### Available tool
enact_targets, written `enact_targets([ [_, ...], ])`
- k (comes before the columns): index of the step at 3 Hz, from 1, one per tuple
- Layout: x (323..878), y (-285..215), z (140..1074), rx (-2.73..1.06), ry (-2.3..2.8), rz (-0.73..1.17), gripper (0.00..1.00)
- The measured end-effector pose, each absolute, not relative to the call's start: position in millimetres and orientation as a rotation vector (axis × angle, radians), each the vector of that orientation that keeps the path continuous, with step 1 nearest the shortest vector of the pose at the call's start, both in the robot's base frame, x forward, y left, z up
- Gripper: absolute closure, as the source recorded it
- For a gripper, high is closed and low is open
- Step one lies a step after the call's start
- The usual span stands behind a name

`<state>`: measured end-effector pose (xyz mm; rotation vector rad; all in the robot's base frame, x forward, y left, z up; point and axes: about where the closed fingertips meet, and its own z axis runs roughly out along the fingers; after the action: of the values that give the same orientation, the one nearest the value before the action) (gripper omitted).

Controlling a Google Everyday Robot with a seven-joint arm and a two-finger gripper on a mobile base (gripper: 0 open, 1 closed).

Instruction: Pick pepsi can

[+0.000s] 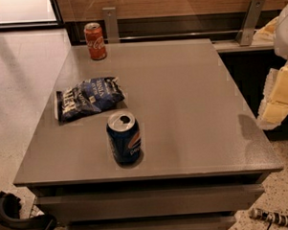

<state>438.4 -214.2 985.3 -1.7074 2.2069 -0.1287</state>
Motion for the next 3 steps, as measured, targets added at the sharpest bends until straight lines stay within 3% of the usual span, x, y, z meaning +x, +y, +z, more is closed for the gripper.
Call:
enact_targets([
  [1, 438.3, -213.2, 984.7, -1.707, 2.202, -0.121, 0.00],
  [3, 436.4, -185.7, 943.6, -1.714, 2.062, 0.128, 0.00],
])
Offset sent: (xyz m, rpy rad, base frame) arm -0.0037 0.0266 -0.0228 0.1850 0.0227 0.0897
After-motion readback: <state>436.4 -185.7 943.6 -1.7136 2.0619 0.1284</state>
